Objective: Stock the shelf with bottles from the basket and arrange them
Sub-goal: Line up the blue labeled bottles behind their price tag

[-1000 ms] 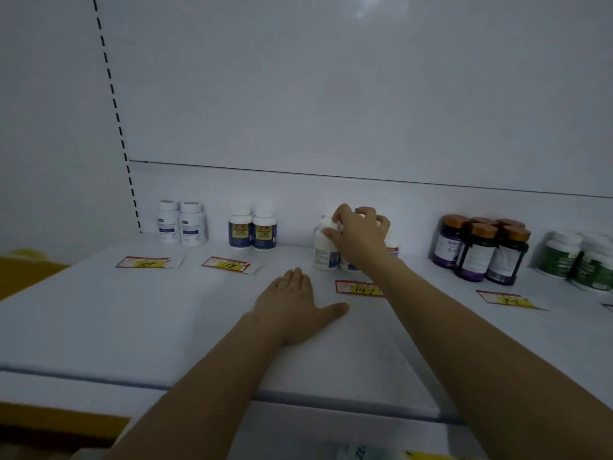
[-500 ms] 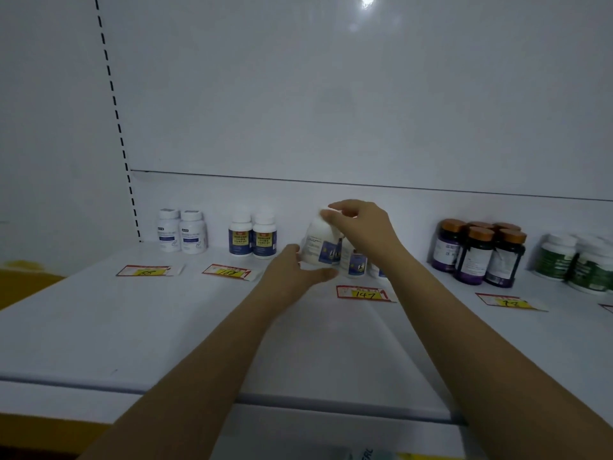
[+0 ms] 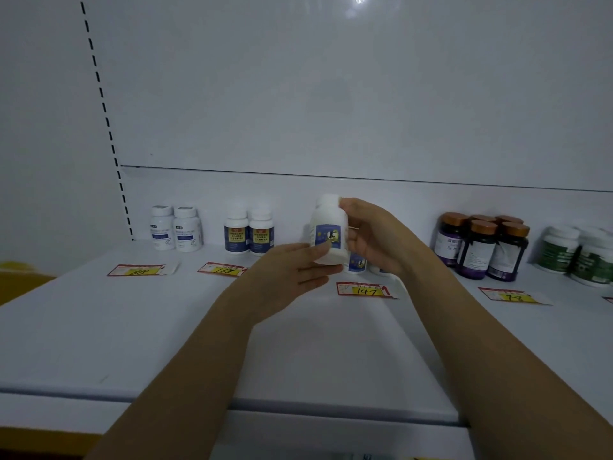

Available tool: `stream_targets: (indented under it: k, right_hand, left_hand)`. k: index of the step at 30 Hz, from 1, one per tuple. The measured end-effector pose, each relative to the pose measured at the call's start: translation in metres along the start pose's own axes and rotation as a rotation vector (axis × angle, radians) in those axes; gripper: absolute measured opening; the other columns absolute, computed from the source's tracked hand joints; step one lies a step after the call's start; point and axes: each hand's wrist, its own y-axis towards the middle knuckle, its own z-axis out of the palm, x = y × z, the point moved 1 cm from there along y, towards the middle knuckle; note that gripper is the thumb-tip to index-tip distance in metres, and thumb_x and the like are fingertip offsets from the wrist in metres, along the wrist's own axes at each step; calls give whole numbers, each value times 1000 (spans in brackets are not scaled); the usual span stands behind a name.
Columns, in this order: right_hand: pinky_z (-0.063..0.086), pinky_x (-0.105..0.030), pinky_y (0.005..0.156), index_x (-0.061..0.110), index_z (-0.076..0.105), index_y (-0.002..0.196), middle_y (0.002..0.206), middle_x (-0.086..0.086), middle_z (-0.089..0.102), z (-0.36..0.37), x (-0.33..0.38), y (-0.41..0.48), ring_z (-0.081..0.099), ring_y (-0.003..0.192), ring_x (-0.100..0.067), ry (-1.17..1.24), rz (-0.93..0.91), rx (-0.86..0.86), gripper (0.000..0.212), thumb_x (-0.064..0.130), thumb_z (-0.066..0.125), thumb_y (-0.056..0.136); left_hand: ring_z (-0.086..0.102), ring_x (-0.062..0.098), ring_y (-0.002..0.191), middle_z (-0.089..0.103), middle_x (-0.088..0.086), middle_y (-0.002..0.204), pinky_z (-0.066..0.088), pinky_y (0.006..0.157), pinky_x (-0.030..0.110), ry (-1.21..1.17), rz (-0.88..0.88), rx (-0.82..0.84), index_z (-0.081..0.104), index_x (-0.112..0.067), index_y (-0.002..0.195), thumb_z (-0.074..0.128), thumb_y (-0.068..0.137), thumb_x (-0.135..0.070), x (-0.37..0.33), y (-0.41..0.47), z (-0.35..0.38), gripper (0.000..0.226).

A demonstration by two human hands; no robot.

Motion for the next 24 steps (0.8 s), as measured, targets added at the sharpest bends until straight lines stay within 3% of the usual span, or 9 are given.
stream_targets:
  k: [4,7,10,12,16,24]
  right_hand:
    - [57,-35,79,8,61,113,106,-12,68,-3,-4,3,69,94,-25,-68,-63,-35,22,20,52,96]
    - [56,-36,87,10,60,118,114,-10,67,-3,-7,4,67,103,-25,-198,-118,-76,25,21,51,97]
    - [56,-34,86,13,61,117,114,-8,67,0,-7,3,67,101,-24,-260,-158,-118,26,26,56,95]
    - [56,-33,83,11,62,112,112,-8,68,-1,-6,2,69,97,-24,-257,-180,-162,28,30,61,91]
    - [56,-30,74,6,61,96,104,-14,69,-3,-3,1,71,90,-26,-164,-206,-227,28,30,70,84]
    - [55,-30,77,7,61,95,103,-13,70,-4,-5,2,70,93,-28,-144,-171,-192,30,34,67,86]
  left_hand:
    - [65,18,101,69,6,104,50,92,31,138,46,-72,57,-11,110,66,79,-20,1,2,0,33]
    - [63,16,104,66,5,111,50,92,28,356,99,-167,57,-14,114,70,81,-18,2,4,-1,35]
    - [66,18,102,68,8,110,51,93,30,268,69,-145,55,-9,119,67,84,-18,3,5,-2,37]
    - [68,20,100,70,11,106,51,93,34,112,37,-114,57,-8,112,63,86,-15,1,4,-1,27]
    - [70,20,90,72,14,100,50,84,29,-140,34,-76,56,-10,110,53,91,-20,-5,0,-3,22]
    - [70,21,85,73,13,93,51,81,29,-134,-8,-43,58,-10,109,50,91,-28,-6,-2,0,26]
